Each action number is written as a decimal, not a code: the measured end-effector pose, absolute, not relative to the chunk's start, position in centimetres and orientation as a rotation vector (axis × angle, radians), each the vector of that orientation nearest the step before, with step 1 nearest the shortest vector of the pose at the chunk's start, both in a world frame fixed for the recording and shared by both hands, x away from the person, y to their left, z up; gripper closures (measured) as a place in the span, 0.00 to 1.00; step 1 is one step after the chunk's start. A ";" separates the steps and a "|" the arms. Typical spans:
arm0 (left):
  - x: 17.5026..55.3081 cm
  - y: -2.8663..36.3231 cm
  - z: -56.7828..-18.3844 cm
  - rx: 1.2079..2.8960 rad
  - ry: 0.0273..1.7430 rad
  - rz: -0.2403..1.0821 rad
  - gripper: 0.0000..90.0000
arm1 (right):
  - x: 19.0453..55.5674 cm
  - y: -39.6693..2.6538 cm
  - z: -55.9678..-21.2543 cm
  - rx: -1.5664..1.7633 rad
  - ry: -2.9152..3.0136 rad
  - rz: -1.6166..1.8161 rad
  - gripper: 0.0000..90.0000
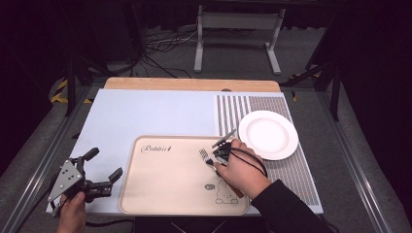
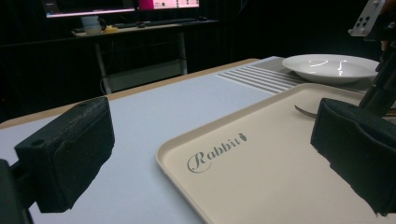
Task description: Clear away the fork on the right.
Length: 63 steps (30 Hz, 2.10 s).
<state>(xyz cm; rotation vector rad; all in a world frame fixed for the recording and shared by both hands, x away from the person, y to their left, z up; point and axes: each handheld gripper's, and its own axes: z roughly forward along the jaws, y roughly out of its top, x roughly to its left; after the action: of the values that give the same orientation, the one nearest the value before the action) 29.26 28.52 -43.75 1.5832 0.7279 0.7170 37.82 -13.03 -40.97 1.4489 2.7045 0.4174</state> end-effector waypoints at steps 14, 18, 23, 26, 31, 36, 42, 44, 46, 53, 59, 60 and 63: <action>29.3 28.5 -43.8 1.584 0.730 0.718 0.00 | 37.8 -12.8 -41.5 1.475 2.720 0.398 0.86; 29.3 28.5 -43.8 1.585 0.728 0.719 0.00 | 37.9 -12.8 -41.6 1.469 2.727 0.388 0.84; 29.3 28.5 -43.8 1.586 0.732 0.716 0.00 | 37.9 -12.8 -41.4 1.445 2.707 0.424 0.71; 29.3 28.5 -43.8 1.585 0.731 0.716 0.00 | 37.9 -12.8 -41.3 1.442 2.704 0.444 0.66; 29.3 28.5 -43.8 1.585 0.732 0.715 0.00 | 37.9 -12.7 -41.2 1.374 2.691 0.486 0.34; 29.3 28.5 -43.8 1.586 0.732 0.714 0.00 | 38.1 -12.7 -40.7 1.204 2.684 0.588 0.20; 29.3 28.5 -43.8 1.587 0.731 0.716 0.00 | 38.2 -12.5 -40.2 1.129 2.708 0.691 0.48; 29.3 28.5 -43.8 1.590 0.732 0.716 0.00 | 38.1 -12.5 -39.9 1.159 2.731 0.692 0.74; 29.3 28.5 -43.8 1.591 0.732 0.716 0.00 | 38.1 -12.5 -39.8 1.047 2.732 0.685 0.94; 29.3 28.5 -43.8 1.592 0.730 0.718 0.00 | 38.7 -12.5 -39.7 0.915 2.703 0.872 1.00; 29.3 28.5 -43.8 1.591 0.730 0.718 0.00 | 39.4 -12.2 -40.6 0.864 2.711 0.939 1.00; 29.3 28.5 -43.8 1.591 0.730 0.718 0.00 | 39.6 -12.1 -40.9 0.862 2.713 0.938 1.00; 29.3 28.6 -43.8 1.587 0.731 0.718 0.00 | 40.0 -11.9 -42.0 0.848 2.728 0.897 1.00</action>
<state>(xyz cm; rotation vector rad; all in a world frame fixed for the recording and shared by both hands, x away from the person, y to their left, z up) 29.30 28.55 -43.79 1.5874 0.7315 0.7176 39.99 -11.93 -42.04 0.8485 2.7283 0.8971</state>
